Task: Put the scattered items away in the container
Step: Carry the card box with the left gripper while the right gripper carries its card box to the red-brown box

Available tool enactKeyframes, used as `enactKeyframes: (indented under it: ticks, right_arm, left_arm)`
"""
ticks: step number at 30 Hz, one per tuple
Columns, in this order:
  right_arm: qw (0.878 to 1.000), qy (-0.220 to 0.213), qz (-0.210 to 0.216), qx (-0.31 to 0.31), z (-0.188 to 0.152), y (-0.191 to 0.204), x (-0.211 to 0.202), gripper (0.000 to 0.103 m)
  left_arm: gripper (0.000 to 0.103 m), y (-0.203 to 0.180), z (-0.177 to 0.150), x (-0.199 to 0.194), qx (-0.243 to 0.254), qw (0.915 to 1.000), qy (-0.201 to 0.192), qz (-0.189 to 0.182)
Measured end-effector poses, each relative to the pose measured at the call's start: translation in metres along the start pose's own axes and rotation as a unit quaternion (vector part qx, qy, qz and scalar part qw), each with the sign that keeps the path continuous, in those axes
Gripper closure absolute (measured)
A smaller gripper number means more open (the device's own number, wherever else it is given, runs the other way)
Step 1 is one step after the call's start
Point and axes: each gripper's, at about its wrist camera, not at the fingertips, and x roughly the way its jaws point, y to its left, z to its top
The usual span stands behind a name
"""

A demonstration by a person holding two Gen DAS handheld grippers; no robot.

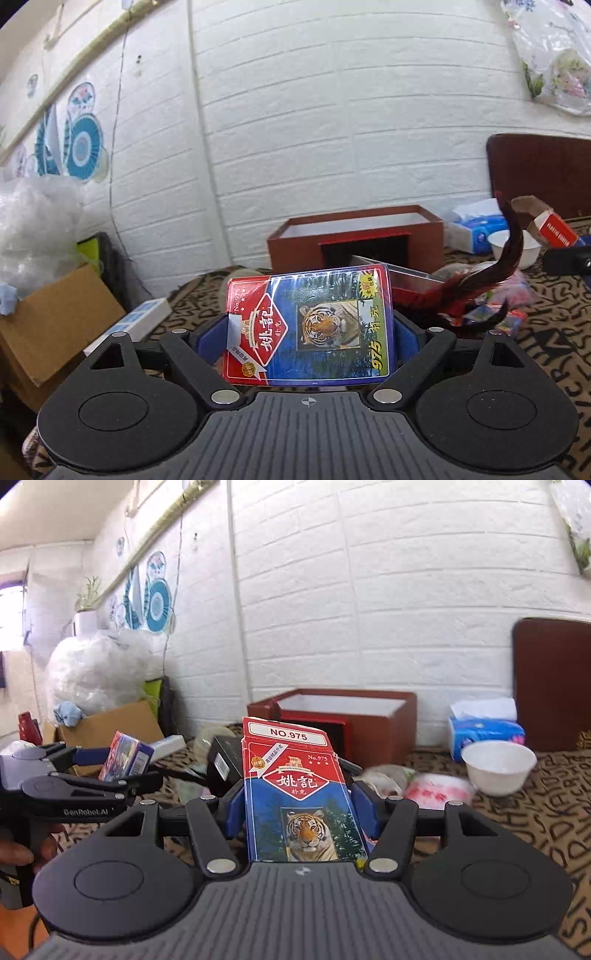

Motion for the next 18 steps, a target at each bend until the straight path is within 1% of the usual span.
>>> enactKeyframes:
  ticks: [2,4,7,9,18]
  right_arm:
    - [1.000,-0.003,-0.005,0.005,0.004,-0.003,0.002,0.039]
    - [1.000,-0.001,0.002,0.021,0.007,-0.009,0.007,0.039]
    - [1.000,0.003,0.004,0.011,0.009,-0.007,0.010,0.039]
    - [1.000,0.004,0.011,0.007,0.008,-0.004,0.009,0.039]
    - [1.000,0.002,0.007,0.004,0.010,-0.007,0.006,0.039]
  left_arm:
    - [0.016,0.005,0.002,0.002,0.000,1.0000,0.005,0.003]
    - [0.016,0.008,0.003,0.004,0.002,0.9999,0.006,0.009]
    - [0.016,0.010,0.005,0.006,0.001,0.9999,0.008,0.011]
    - [0.016,0.009,0.004,0.006,0.002,0.9999,0.008,0.010]
    - [0.015,-0.001,0.005,0.010,0.017,0.9998,0.010,-0.004]
